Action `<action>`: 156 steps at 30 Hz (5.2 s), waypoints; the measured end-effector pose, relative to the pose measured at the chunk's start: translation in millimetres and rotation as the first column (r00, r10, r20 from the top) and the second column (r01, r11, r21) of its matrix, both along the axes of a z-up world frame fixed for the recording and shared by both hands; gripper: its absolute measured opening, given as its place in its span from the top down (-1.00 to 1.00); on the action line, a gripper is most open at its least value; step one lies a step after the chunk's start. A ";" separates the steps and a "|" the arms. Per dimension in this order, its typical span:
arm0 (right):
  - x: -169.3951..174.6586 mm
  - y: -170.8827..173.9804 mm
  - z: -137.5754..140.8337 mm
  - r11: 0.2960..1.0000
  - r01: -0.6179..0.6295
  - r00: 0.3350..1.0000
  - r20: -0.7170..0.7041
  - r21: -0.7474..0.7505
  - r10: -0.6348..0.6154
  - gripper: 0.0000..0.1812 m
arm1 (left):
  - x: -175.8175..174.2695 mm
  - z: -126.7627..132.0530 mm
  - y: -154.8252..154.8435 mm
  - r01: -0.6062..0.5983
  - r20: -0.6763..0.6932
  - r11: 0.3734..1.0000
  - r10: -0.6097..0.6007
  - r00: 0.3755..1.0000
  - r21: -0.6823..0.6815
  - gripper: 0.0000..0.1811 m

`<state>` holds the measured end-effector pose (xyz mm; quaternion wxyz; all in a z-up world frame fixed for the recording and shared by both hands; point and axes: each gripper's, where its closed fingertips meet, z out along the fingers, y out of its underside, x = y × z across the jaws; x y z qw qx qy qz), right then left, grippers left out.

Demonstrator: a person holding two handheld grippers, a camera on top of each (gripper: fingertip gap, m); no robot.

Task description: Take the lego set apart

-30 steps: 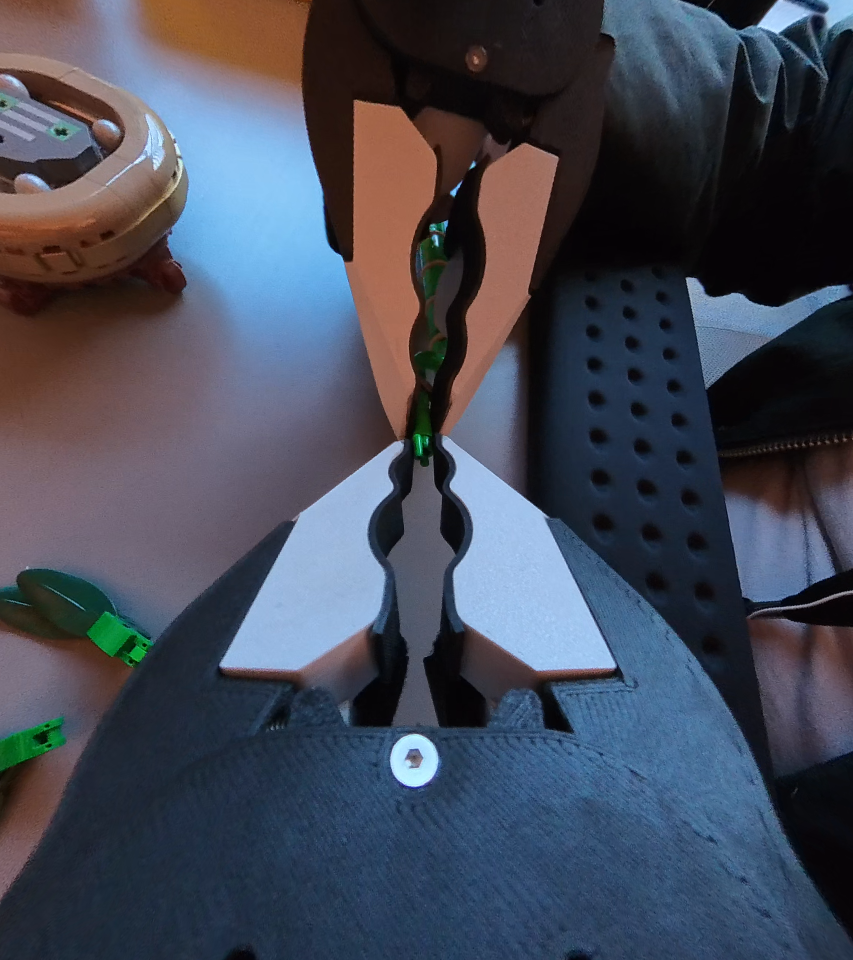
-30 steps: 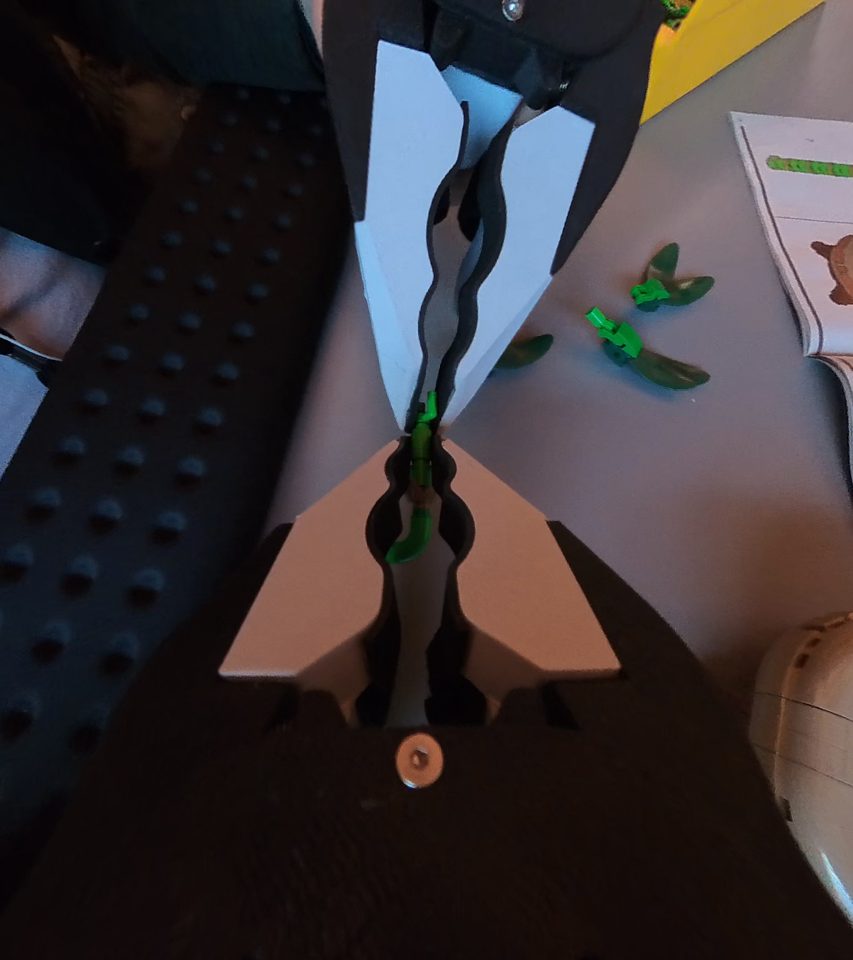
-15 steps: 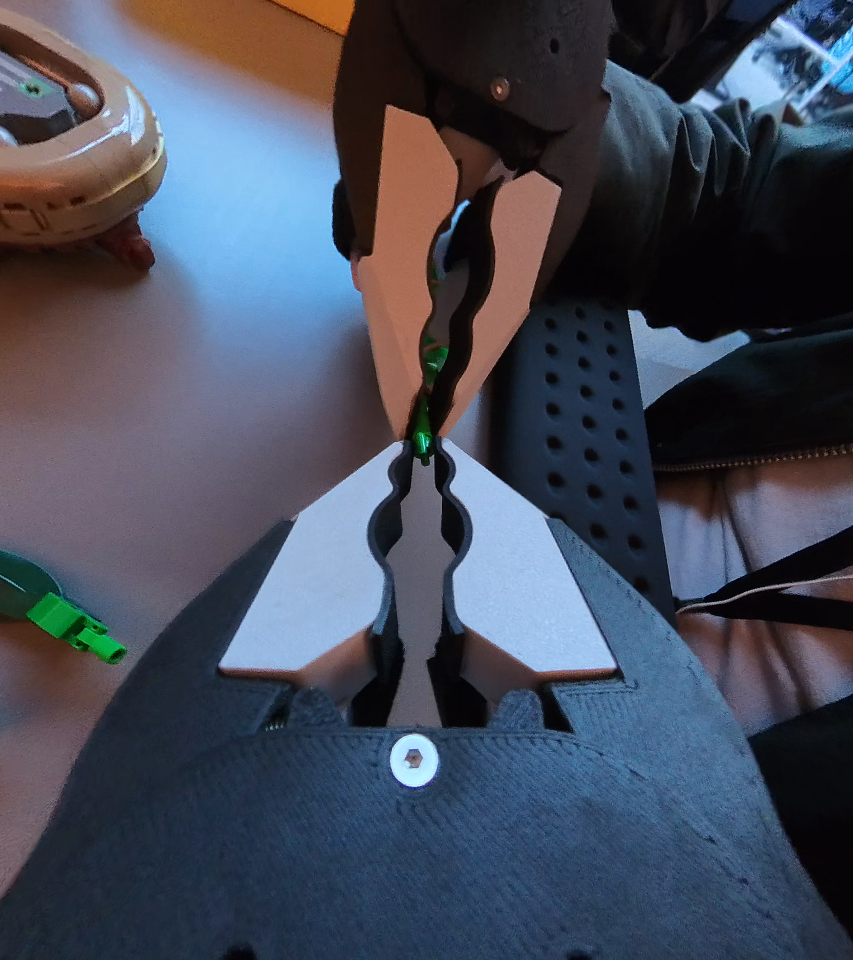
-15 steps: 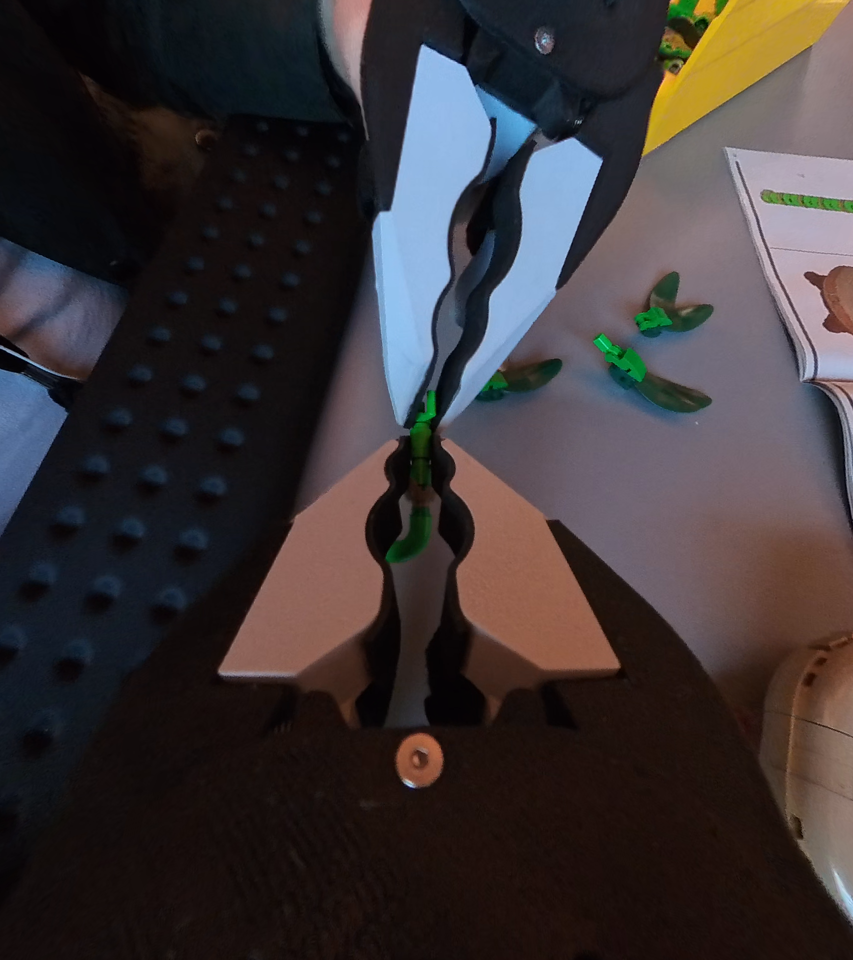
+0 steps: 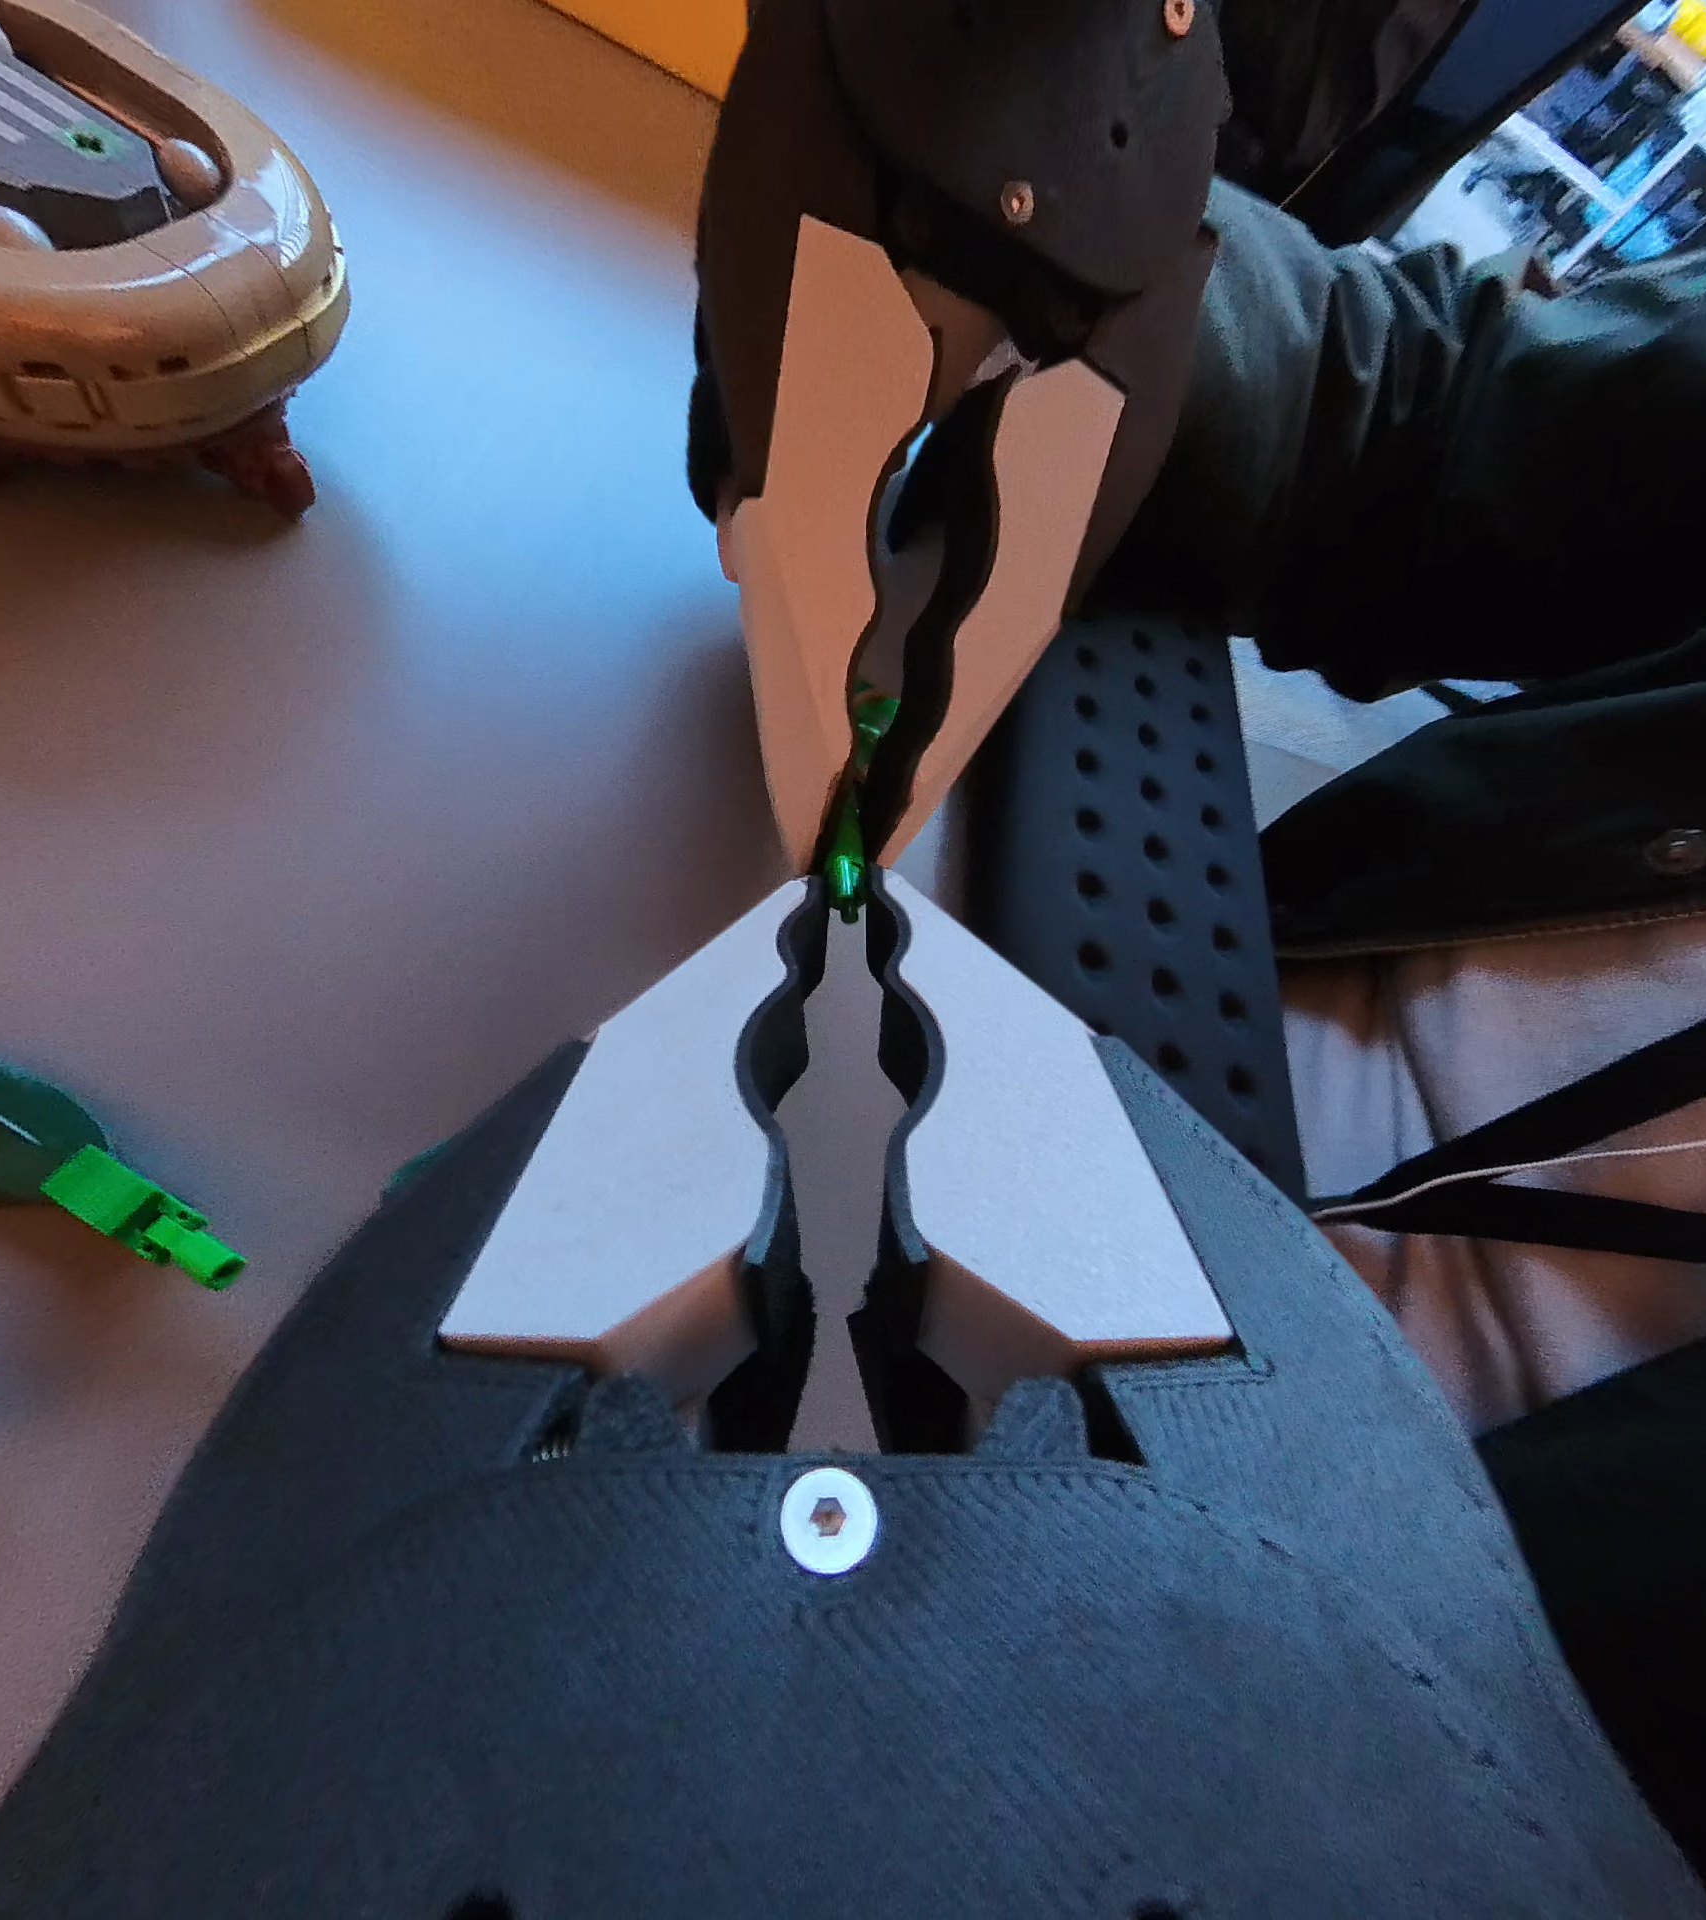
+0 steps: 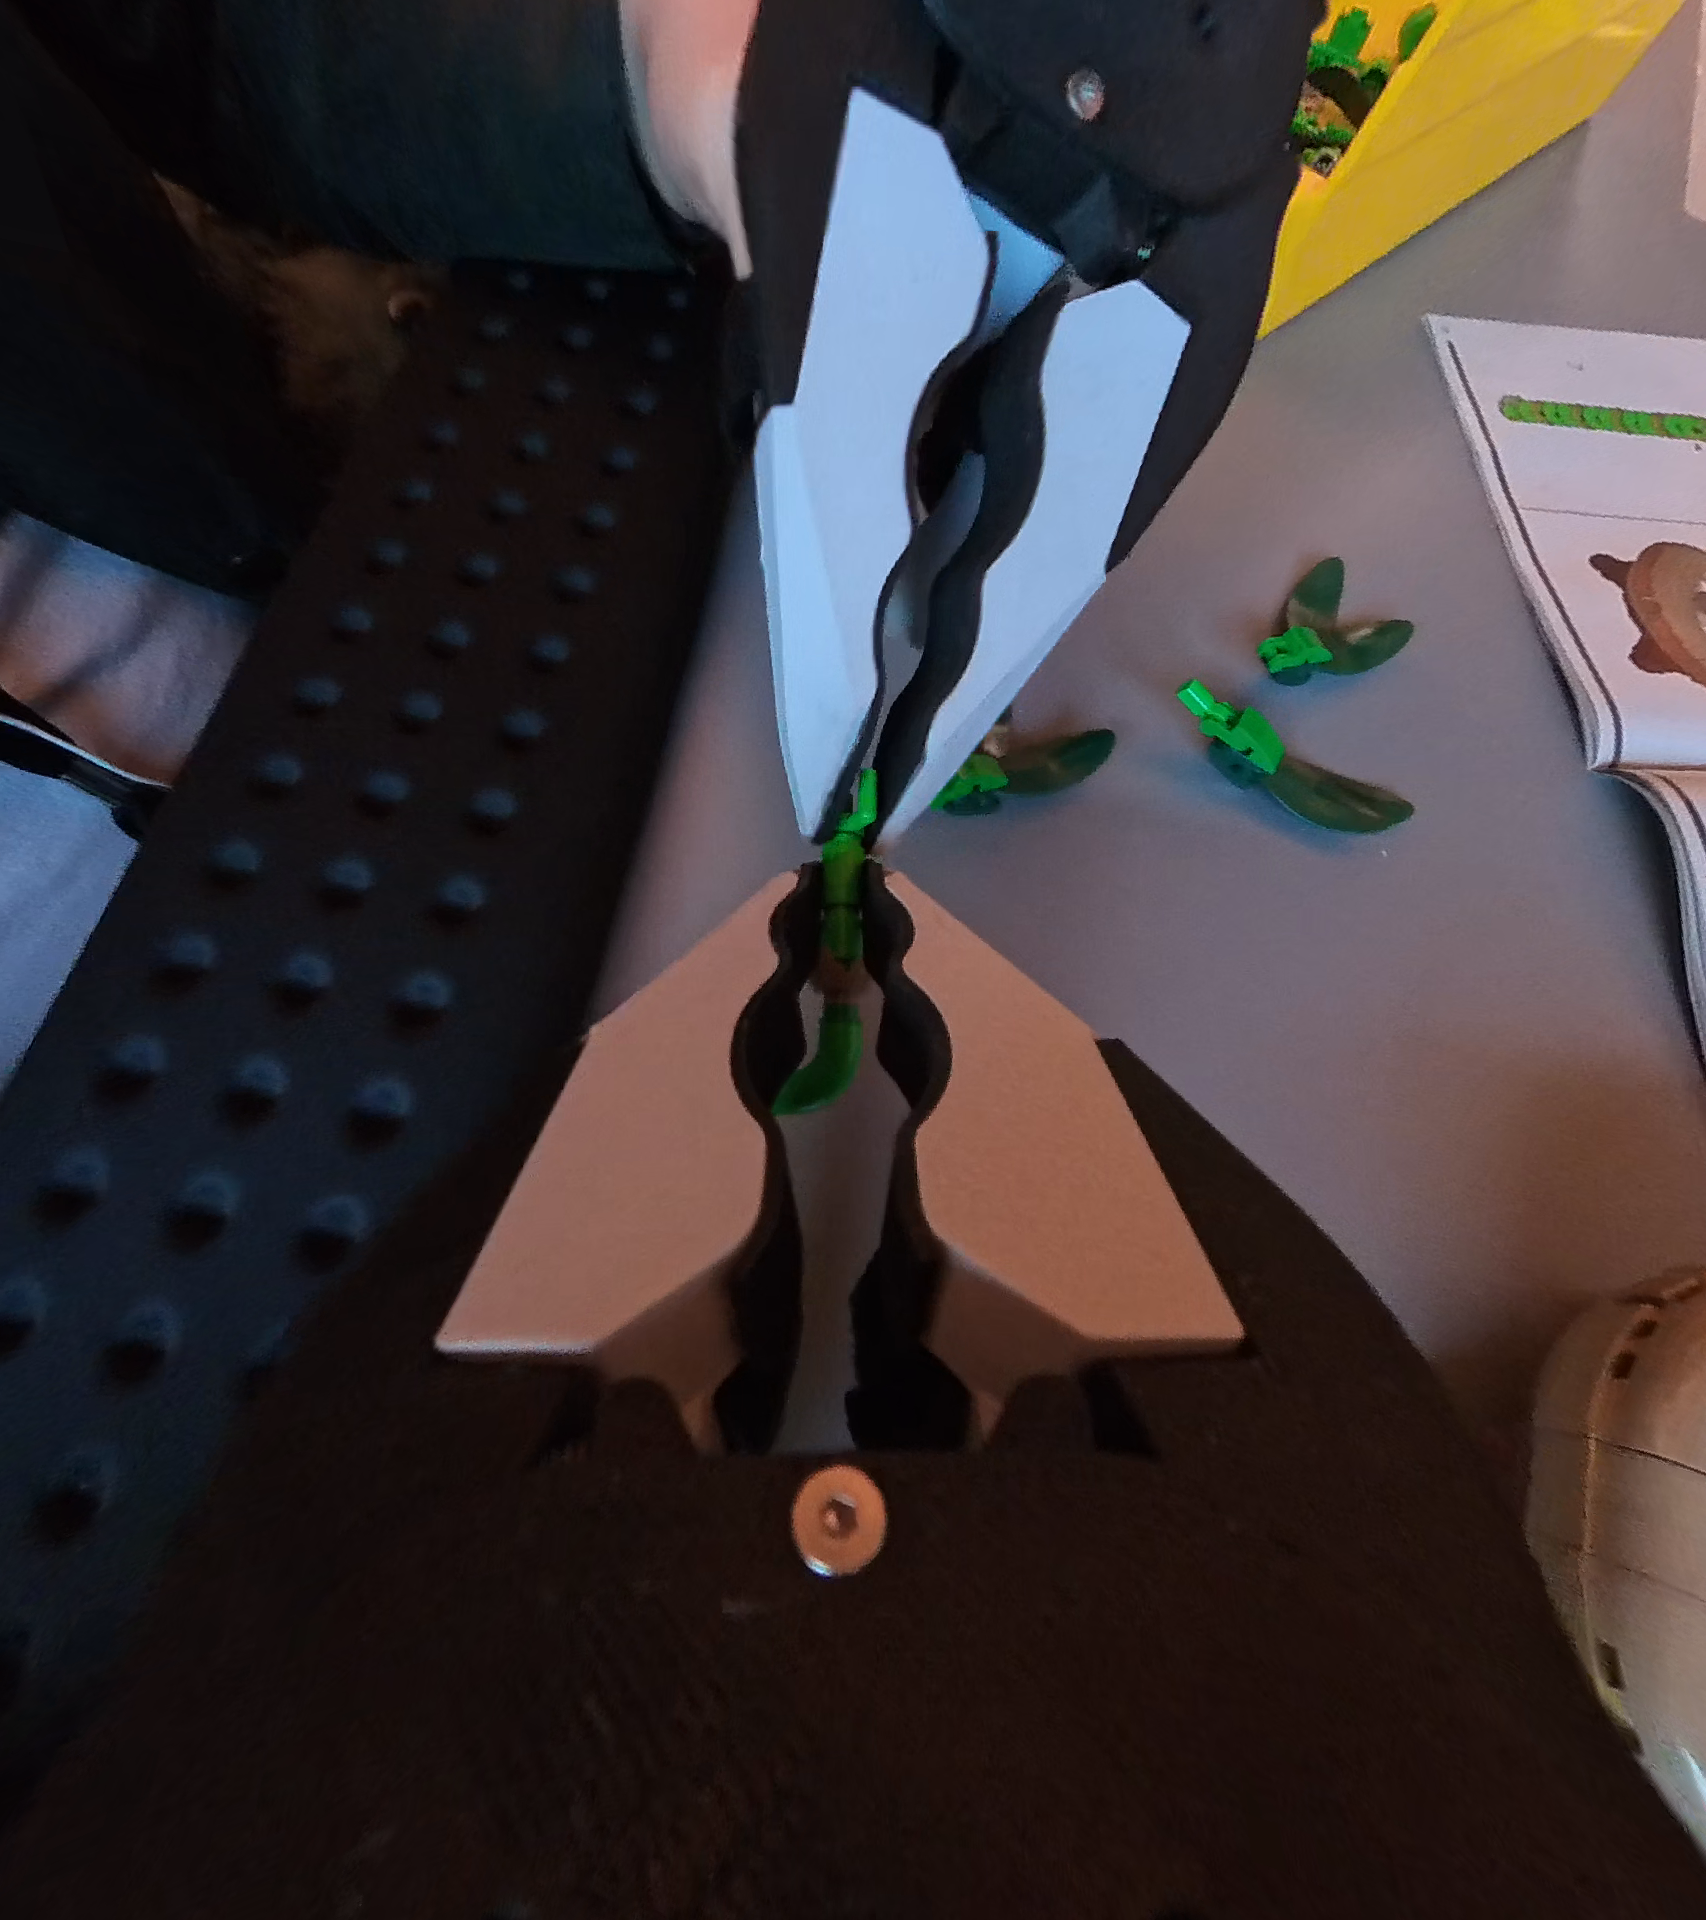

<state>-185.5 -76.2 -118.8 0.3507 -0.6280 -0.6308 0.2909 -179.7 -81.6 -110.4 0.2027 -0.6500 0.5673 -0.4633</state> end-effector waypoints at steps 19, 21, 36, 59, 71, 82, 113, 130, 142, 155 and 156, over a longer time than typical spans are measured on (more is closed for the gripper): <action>12.1 19.3 11.7 0.952 0.082 0.978 -0.158 -0.296 -0.134 0.66 | -6.0 15.8 17.9 -0.034 0.089 0.869 -0.012 0.996 0.493 0.93; -1.1 18.8 26.7 0.909 0.075 0.957 -0.227 -0.410 -0.181 0.68 | -4.0 9.8 19.1 -0.026 0.056 0.824 -0.007 0.998 0.566 0.93; -14.7 13.0 48.2 0.581 -0.119 0.904 -0.330 -0.805 -0.272 0.83 | 0.8 33.0 19.8 -0.129 0.161 0.562 -0.008 0.987 0.817 0.93; -8.2 13.1 74.8 0.880 0.101 0.953 -0.300 0.464 0.049 0.86 | -4.9 62.8 16.7 -0.059 0.317 0.954 0.156 0.936 -0.294 0.75; -10.4 18.4 71.3 0.759 0.121 0.967 -0.249 0.640 0.056 0.85 | -4.1 58.6 15.7 -0.083 0.304 0.986 0.125 0.944 -0.146 0.95; -15.4 7.4 51.2 0.755 0.007 0.985 -0.135 0.656 0.109 0.85 | -8.8 39.6 5.7 -0.015 0.202 0.966 0.069 0.977 -0.258 0.96; -6.4 21.8 32.8 0.842 0.032 0.993 -0.113 0.538 0.035 0.80 | -43.1 -12.7 77.0 -0.210 -0.116 0.765 0.348 0.930 0.608 0.99; -2.4 26.4 26.8 0.849 0.032 0.997 -0.076 0.528 0.010 0.79 | -304.1 86.0 191.3 -0.887 0.343 -0.175 0.939 -0.020 0.428 0.81; 33.4 49.6 23.5 0.936 0.189 0.982 -0.079 0.298 -0.173 0.72 | -181.6 125.9 156.7 -0.917 0.575 0.267 0.717 0.394 0.295 0.80; 43.8 19.1 -27.1 0.976 0.127 0.987 0.116 -0.179 -0.107 0.90 | -12.5 8.6 39.4 -0.225 0.089 0.895 0.206 0.974 0.385 0.66; 43.5 19.5 -27.9 0.972 0.133 0.987 0.115 -0.194 -0.112 0.90 | -8.8 -0.2 33.9 -0.185 0.050 0.900 0.180 0.982 0.394 0.65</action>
